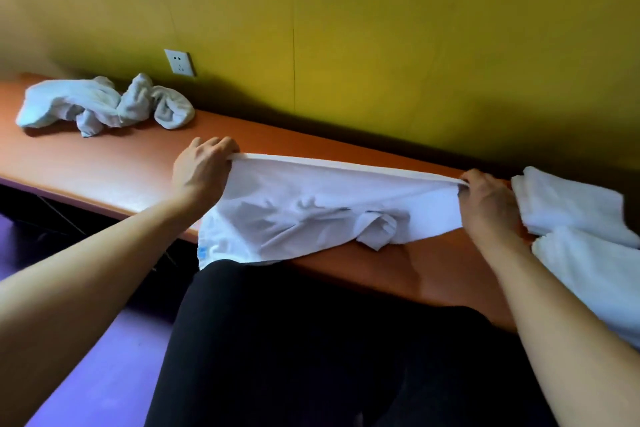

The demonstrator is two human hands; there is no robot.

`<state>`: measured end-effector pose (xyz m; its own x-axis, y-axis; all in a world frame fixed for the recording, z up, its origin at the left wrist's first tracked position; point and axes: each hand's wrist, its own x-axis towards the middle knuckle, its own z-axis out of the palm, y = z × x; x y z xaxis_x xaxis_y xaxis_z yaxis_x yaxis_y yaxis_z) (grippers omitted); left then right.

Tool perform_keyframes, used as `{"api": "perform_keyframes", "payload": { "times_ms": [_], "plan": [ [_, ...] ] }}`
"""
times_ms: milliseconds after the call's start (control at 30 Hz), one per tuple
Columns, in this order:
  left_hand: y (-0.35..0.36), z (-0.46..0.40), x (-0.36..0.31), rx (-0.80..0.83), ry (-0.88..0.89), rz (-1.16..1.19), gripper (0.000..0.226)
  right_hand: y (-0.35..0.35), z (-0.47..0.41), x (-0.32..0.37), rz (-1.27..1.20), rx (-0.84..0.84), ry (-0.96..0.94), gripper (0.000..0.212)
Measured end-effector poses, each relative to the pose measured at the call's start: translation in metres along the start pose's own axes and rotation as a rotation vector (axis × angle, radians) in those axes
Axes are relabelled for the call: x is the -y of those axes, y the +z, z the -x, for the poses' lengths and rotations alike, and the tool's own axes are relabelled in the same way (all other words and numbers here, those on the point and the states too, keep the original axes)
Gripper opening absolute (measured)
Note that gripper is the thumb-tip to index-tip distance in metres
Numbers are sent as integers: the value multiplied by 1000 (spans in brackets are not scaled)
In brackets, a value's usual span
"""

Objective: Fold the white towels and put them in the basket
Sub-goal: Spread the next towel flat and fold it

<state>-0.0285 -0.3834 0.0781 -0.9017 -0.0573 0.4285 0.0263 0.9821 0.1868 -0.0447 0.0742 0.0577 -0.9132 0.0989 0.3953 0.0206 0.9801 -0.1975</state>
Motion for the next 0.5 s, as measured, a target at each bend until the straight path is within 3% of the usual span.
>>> {"api": "perform_keyframes", "payload": {
  "times_ms": [200, 400, 500],
  "plan": [
    [-55, 12, -1, -199, -144, 21, 24, -59, 22, -8, -57, -146, 188, 22],
    [-107, 12, 1, -411, -375, 478, 23, -121, 49, 5, -678, -480, 325, 22],
    [-130, 10, -4, -574, -388, 529, 22, -148, 49, 14, -976, -564, 326, 21]
  ]
}}
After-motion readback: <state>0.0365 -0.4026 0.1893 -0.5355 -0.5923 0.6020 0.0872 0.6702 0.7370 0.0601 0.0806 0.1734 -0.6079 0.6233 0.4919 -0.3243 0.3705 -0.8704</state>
